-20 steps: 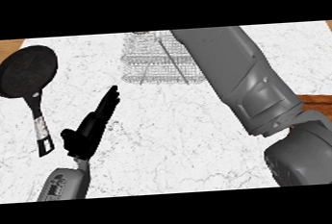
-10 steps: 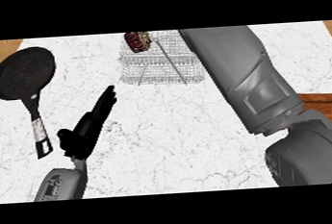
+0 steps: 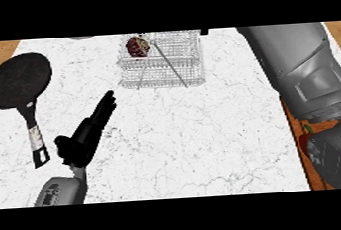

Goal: Pick the cupcake from the cutting board and place it in the tiered basket

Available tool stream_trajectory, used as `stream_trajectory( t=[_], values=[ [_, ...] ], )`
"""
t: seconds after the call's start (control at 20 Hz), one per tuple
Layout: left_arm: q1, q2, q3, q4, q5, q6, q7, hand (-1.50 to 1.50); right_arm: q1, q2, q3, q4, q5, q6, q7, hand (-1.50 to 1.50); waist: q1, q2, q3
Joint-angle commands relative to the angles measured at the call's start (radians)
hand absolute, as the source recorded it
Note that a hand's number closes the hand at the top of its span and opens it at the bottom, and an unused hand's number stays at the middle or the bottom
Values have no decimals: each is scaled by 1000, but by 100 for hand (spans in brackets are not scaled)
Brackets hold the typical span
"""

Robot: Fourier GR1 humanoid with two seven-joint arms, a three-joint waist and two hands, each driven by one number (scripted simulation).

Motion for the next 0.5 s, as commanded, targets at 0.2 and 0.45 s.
stream_trajectory(
  t=[0.2,0.45],
  values=[
    [51,-2,6,-20,0,8,-15,0,141,-163,-115,-123,-127,20,-182,-150,-28,-13,3],
    [32,24,37,-23,21,-12,22,0,265,-299,-122,-153,-169,217,-225,-150,-44,-17,2]
  ],
)
